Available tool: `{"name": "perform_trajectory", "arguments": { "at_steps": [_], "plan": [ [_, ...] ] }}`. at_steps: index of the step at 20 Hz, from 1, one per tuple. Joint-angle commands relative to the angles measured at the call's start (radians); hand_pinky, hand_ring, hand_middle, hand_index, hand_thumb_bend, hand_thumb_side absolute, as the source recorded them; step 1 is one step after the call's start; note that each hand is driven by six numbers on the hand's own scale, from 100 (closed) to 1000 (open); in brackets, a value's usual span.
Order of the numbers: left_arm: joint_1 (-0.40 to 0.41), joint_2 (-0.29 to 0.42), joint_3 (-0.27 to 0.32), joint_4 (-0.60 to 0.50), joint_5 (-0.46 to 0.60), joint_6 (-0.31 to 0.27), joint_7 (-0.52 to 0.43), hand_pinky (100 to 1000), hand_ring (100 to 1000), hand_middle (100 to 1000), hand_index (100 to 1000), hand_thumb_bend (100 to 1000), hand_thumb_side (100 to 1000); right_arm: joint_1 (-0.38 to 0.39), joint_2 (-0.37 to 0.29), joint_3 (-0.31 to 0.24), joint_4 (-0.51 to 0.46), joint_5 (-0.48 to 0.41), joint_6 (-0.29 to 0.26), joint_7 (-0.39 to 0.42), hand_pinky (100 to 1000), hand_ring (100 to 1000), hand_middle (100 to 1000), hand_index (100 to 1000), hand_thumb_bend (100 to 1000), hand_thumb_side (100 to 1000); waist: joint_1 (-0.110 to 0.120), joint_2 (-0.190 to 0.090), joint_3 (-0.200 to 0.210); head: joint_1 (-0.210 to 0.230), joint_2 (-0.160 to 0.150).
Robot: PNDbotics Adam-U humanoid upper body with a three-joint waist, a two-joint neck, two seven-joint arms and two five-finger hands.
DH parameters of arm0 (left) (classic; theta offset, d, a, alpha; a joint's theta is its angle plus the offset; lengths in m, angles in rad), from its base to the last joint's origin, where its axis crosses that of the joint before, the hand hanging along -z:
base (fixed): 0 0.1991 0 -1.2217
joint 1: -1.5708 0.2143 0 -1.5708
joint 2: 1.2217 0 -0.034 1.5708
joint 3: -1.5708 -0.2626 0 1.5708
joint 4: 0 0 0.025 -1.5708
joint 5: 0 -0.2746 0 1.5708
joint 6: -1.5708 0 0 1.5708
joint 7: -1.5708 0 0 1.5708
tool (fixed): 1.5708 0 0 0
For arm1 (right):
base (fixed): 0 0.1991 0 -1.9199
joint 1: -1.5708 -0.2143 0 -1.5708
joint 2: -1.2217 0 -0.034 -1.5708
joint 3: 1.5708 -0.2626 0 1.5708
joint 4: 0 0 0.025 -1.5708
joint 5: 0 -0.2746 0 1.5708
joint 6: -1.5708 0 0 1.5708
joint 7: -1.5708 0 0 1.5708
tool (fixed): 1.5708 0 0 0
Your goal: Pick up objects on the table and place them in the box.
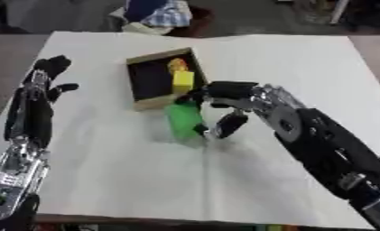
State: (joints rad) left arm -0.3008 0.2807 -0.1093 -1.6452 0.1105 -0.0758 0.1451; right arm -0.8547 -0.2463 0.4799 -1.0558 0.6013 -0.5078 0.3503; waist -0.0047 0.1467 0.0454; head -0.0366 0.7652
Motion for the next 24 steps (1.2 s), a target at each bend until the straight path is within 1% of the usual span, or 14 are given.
{"name": "perform_trajectory", "arguments": {
  "at_steps": [1,3,5,8,14,18,19,24],
  "plan": [
    [-0.010,0.016,0.005,-0.010,0.005,-0.003,-0.002,718,927,763,819,100,928,-0.046,0.002,-0.022,-0.029,-0.053,0.043,-0.051,732,639,382,907,100,254,-0.004,-0.019,0.000,-0.001,0.005],
    [-0.009,0.015,0.004,-0.009,0.006,-0.003,-0.003,718,927,763,819,100,928,-0.073,0.018,-0.035,-0.021,-0.060,0.070,-0.071,733,639,382,907,100,239,-0.004,-0.021,0.000,-0.004,0.005],
    [-0.009,0.014,0.004,-0.009,0.008,-0.003,-0.004,718,928,764,819,100,928,-0.100,0.040,-0.052,0.005,-0.045,0.089,-0.086,733,640,384,909,100,233,-0.002,-0.022,0.001,-0.006,0.005],
    [-0.009,0.012,0.004,-0.009,0.009,-0.003,-0.005,718,928,764,819,100,928,-0.140,0.082,-0.092,0.070,-0.001,0.108,-0.114,738,644,390,912,100,230,0.003,-0.021,0.003,-0.007,0.005],
    [-0.010,0.007,0.003,-0.009,0.012,-0.002,-0.006,718,929,764,818,100,929,-0.197,0.152,-0.165,0.185,0.101,0.141,-0.180,750,665,438,922,100,228,0.012,-0.021,0.006,-0.012,0.005],
    [-0.010,0.005,0.002,-0.008,0.012,-0.002,-0.007,719,930,764,818,100,929,-0.209,0.176,-0.197,0.249,0.168,0.189,-0.223,757,690,492,933,100,269,0.014,-0.021,0.007,-0.014,0.005],
    [-0.010,0.006,0.003,-0.008,0.012,-0.002,-0.007,719,930,764,818,100,929,-0.209,0.180,-0.202,0.263,0.185,0.204,-0.234,759,698,518,937,100,287,0.014,-0.020,0.008,-0.014,0.005],
    [-0.009,0.004,0.002,-0.007,0.013,-0.002,-0.007,719,930,765,818,100,929,-0.207,0.191,-0.232,0.325,0.266,0.280,-0.296,762,716,572,941,100,307,0.015,-0.020,0.007,-0.014,0.005]
  ]
}}
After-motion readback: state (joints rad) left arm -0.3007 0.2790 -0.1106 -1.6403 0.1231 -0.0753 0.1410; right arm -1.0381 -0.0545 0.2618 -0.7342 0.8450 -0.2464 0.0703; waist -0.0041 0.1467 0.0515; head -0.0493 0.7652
